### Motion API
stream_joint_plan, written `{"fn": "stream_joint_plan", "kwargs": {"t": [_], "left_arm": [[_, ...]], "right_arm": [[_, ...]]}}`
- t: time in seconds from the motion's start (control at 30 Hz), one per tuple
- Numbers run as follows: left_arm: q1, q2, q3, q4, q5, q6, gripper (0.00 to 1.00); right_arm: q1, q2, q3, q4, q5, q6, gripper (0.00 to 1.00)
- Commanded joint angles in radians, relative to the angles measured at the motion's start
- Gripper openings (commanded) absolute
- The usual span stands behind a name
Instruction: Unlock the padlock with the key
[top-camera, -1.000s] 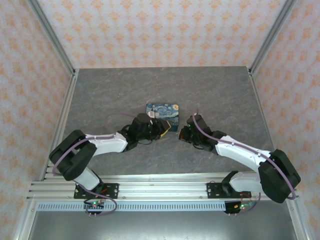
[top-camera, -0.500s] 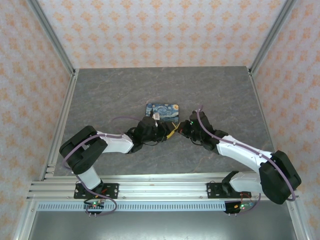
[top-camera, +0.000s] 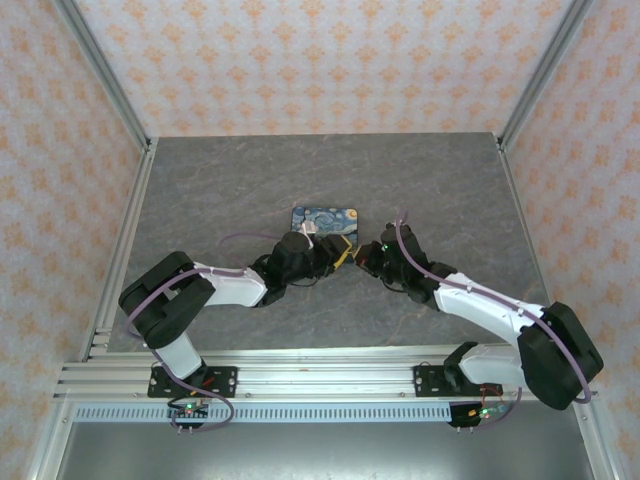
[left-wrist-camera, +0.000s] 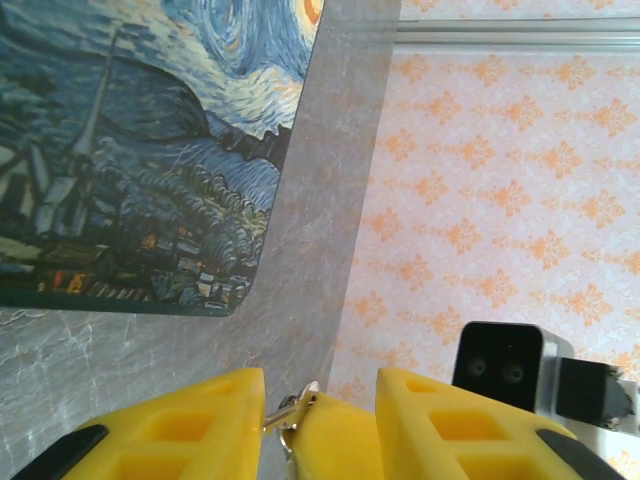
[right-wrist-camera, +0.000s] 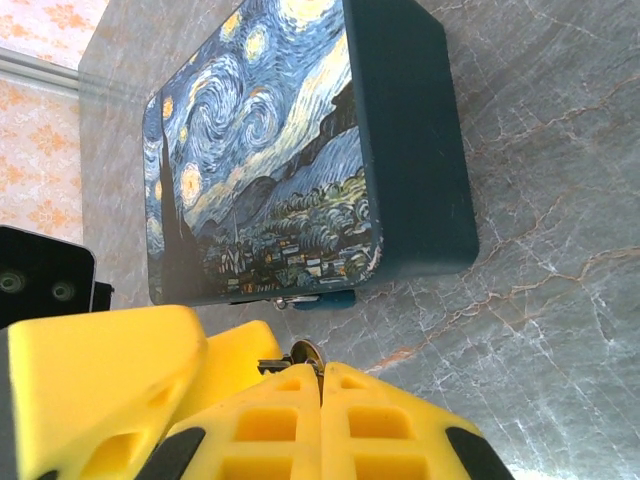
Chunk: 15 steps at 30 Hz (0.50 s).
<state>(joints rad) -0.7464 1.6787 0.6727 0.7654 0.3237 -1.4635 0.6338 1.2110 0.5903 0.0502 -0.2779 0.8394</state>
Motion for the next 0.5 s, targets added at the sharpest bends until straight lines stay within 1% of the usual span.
{"fn": "stream_joint_plan", "kwargs": {"t": [0.0,0.3,0.37,0.47], "left_arm": [[-0.004,0.018,0.007,0.046,-0.039,-0.01,0.34],[-0.005,0.033,0.011,0.043,-0.035,-0.009,0.29],[-0.008,0.036,0.01,0.043,-0.036,-0.008,0.27],[-0.01,0.041,0.008,0.047,-0.036,-0.008,0.2]], "right_arm": [[-0.005,-0.021,-0.018,0.034,-0.009,0.012,0.0],[-0.006,-0.022,-0.028,0.05,-0.01,0.017,0.0],[-0.005,-0.021,-0.028,0.055,-0.012,0.018,0.0],[-0.006,-0.019,-0.029,0.063,-0.017,0.021,0.0]]}}
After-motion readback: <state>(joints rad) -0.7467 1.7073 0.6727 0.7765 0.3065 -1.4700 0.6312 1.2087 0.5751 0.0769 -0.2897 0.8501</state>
